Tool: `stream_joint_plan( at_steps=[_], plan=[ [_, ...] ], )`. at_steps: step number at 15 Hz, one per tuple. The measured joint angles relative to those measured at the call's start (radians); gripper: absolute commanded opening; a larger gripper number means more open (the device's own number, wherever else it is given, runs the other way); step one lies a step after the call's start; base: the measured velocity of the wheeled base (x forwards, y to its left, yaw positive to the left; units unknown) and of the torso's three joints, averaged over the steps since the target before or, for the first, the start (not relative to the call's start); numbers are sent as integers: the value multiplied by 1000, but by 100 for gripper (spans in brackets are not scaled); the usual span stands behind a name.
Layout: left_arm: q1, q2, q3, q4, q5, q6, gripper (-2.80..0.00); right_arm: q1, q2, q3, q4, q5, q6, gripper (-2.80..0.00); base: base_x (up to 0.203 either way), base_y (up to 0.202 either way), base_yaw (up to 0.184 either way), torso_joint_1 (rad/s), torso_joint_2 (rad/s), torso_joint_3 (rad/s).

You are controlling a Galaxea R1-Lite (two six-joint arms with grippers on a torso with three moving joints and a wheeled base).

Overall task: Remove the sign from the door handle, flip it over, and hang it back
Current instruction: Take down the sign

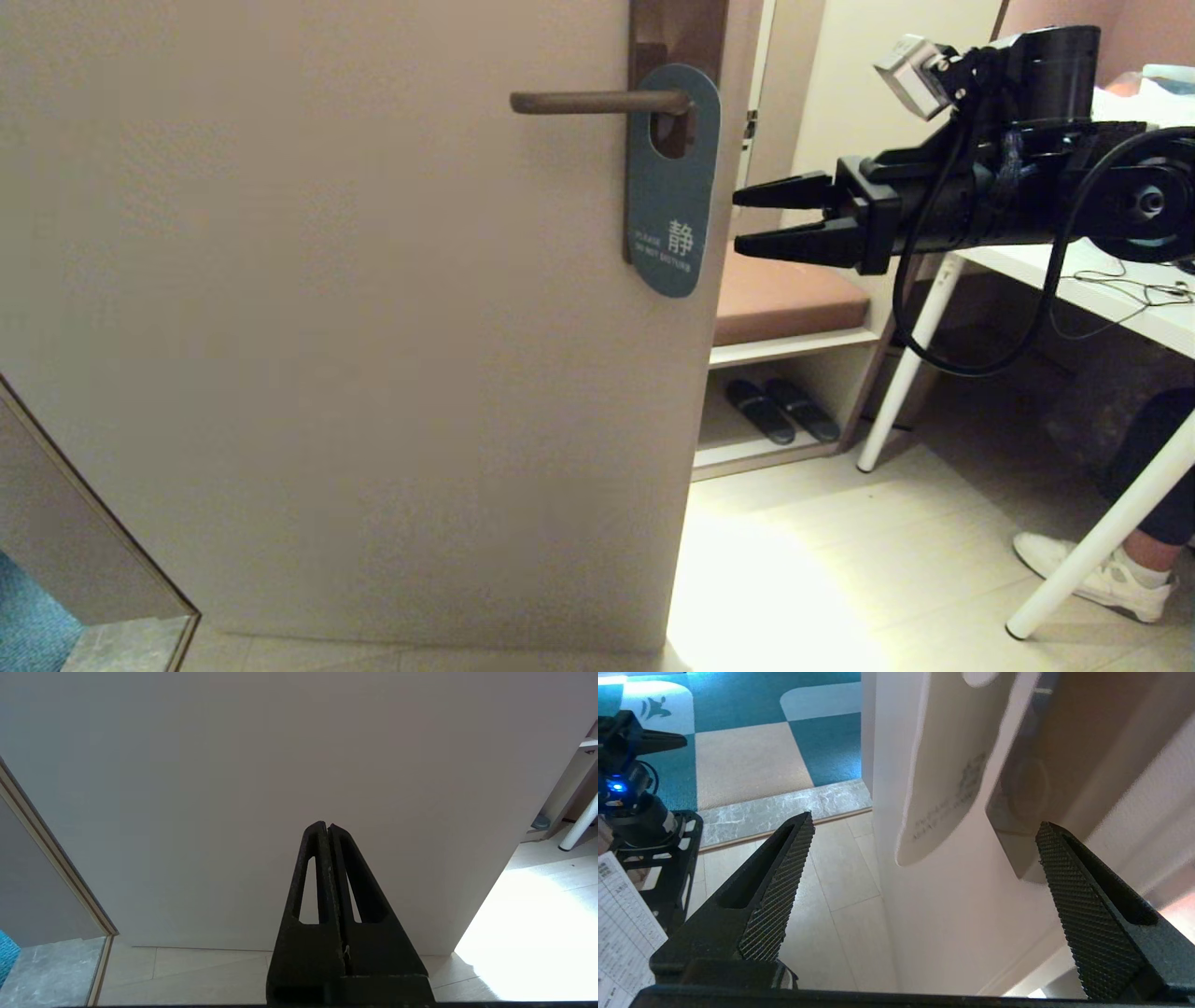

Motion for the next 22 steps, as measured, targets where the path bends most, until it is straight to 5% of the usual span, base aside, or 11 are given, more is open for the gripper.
stream_joint_plan(
  at_steps=[10, 17, 22],
  plan=[
    [0, 0, 0, 0, 0, 1, -280, 93, 22, -10, -59, -91, 13, 0, 0, 0, 0, 0, 0, 0],
    [0, 0, 0, 0, 0, 0, -280, 145, 76, -71, -117, -238, 57, 0, 0, 0, 0, 0, 0, 0],
    [0, 0, 0, 0, 0, 1, -280, 178, 57, -64, -114, -312, 143, 0, 0, 0, 0, 0, 0, 0]
  ],
)
